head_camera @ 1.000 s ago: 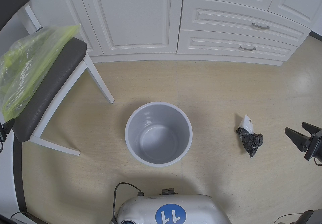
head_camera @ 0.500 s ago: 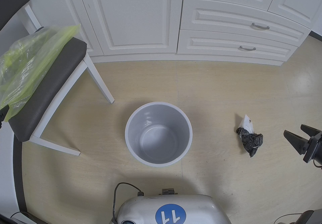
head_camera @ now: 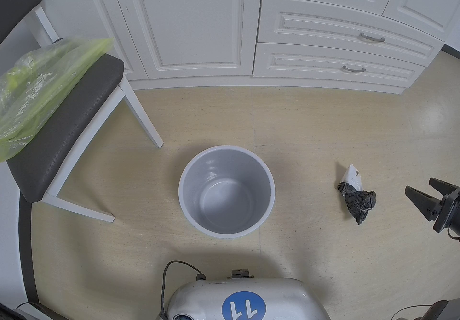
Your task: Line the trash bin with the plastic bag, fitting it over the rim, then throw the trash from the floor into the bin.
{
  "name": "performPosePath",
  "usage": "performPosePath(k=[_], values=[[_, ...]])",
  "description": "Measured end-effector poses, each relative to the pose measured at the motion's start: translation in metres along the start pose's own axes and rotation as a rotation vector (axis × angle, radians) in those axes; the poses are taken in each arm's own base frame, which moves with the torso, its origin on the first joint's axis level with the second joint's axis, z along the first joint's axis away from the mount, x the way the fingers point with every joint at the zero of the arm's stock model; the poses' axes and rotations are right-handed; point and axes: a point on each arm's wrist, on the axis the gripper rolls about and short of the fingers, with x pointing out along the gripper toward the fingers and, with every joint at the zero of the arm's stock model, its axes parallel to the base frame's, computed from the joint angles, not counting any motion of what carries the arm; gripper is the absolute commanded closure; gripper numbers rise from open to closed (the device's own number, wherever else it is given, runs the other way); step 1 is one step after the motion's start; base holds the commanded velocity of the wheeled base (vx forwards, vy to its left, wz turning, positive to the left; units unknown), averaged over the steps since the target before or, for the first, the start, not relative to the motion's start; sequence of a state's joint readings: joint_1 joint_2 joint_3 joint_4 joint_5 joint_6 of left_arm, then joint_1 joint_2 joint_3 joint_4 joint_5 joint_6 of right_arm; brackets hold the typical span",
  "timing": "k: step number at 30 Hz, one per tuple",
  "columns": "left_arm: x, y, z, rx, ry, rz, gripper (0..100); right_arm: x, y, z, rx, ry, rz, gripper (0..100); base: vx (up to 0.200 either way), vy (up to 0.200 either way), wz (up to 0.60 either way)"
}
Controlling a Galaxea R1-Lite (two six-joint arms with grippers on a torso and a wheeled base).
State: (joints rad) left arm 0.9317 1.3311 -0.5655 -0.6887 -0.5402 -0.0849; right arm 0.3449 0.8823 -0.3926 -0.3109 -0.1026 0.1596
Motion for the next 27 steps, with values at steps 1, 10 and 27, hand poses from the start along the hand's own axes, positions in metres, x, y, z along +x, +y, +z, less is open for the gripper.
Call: performPosePath(k=[1, 10, 27], values=[[0.000, 0.001, -0.001, -0.001, 0.003, 0.001, 0, 0.000, 0.000, 0.000, 0.000, 0.000, 0.002, 0, 0.000, 0.000, 0.00], [0.017, 0.005, -0.020, -0.025, 0.087, -0.038, 0, 0.000, 0.003, -0.001, -0.005, 0.006, 0.024, 0, 0.000, 0.000, 0.00], [0.037, 0.016, -0.031, -0.039, 0.103, -0.042, 0, 0.000, 0.003, -0.001, -0.005, 0.007, 0.027, 0, 0.000, 0.000, 0.00]])
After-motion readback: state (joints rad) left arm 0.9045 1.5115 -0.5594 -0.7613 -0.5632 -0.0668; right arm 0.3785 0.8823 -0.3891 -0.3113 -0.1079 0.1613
